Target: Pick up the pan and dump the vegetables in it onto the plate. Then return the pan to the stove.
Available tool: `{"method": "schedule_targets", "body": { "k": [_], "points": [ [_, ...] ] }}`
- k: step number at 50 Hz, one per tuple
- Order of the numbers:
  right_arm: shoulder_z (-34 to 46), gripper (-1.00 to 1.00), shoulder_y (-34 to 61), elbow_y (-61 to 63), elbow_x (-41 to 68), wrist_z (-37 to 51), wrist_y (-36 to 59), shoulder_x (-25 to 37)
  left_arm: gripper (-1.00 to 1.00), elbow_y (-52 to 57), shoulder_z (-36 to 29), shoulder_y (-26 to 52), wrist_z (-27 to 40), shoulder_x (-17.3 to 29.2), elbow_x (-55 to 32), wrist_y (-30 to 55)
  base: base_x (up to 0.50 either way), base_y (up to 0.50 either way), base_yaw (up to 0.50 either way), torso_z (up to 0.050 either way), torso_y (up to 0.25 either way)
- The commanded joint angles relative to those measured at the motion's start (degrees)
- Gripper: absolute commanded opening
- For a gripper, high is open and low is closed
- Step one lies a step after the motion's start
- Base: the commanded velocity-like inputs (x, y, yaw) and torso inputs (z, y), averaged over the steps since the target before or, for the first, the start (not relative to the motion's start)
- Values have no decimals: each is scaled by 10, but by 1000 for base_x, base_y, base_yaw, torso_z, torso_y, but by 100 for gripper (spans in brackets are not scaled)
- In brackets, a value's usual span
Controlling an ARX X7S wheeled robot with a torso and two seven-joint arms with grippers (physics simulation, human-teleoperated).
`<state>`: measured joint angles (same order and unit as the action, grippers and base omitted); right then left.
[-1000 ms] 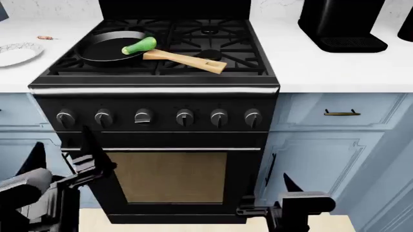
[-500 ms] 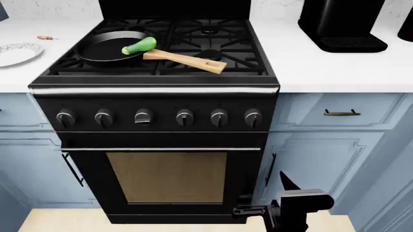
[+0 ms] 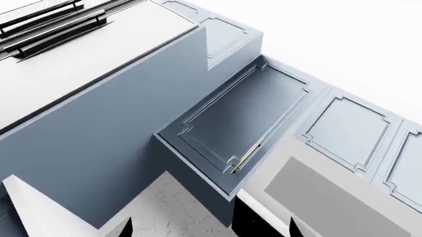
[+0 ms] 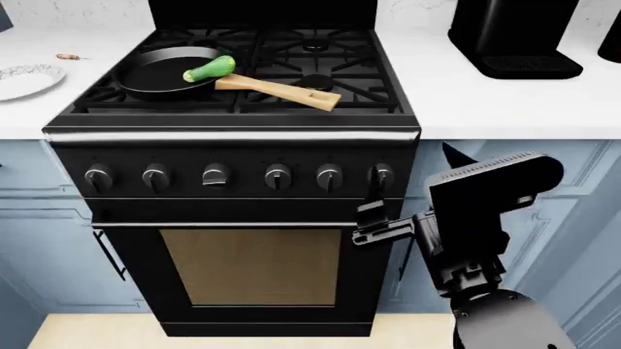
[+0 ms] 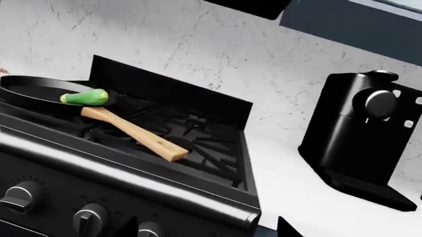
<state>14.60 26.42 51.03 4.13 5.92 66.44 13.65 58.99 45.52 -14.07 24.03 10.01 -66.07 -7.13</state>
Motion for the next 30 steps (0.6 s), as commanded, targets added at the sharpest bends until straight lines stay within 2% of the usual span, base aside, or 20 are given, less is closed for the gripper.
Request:
{"method": "schedule_targets", "body": {
  "k": [1, 3, 6, 7, 8, 9, 17, 25, 30],
  "points": [
    [4, 100, 159, 70, 34, -1, 235, 11, 100, 3, -5, -8, 5, 10, -2, -18, 0, 0, 0, 0, 0],
    [-26, 100, 174, 54, 125, 52, 235, 21, 100, 3, -7, -9, 6, 11, -1, -20, 0, 0, 0, 0, 0],
    [-83, 100, 223, 4, 383, 281, 235, 65, 100, 2, -10, -10, 6, 12, 1, -24, 0, 0, 0, 0, 0],
    [-86, 100, 237, -10, 469, 333, 235, 73, 100, 1, -11, -11, 6, 12, 1, -25, 0, 0, 0, 0, 0],
    [-86, 100, 246, -20, 552, 363, 234, 76, 100, 1, -11, -12, 6, 13, 2, -27, 0, 0, 0, 0, 0],
    [-83, 100, 252, -27, 574, 382, 233, 77, 100, 1, -12, -13, 6, 13, 2, -28, 0, 0, 0, 0, 0],
    [-42, 100, 294, -71, 599, 407, 215, 76, 100, 1, -14, -20, 7, 16, 2, -40, 0, 0, 0, 0, 0],
    [47, 100, 332, -129, 541, 370, 155, 61, 100, 1, -17, -26, 12, 22, 2, -51, 0, 0, 0, 0, 0],
    [72, 100, 331, -158, 509, 339, 100, 61, 100, 2, -18, -29, 15, 25, 2, -58, 0, 0, 0, 0, 0]
  ]
}}
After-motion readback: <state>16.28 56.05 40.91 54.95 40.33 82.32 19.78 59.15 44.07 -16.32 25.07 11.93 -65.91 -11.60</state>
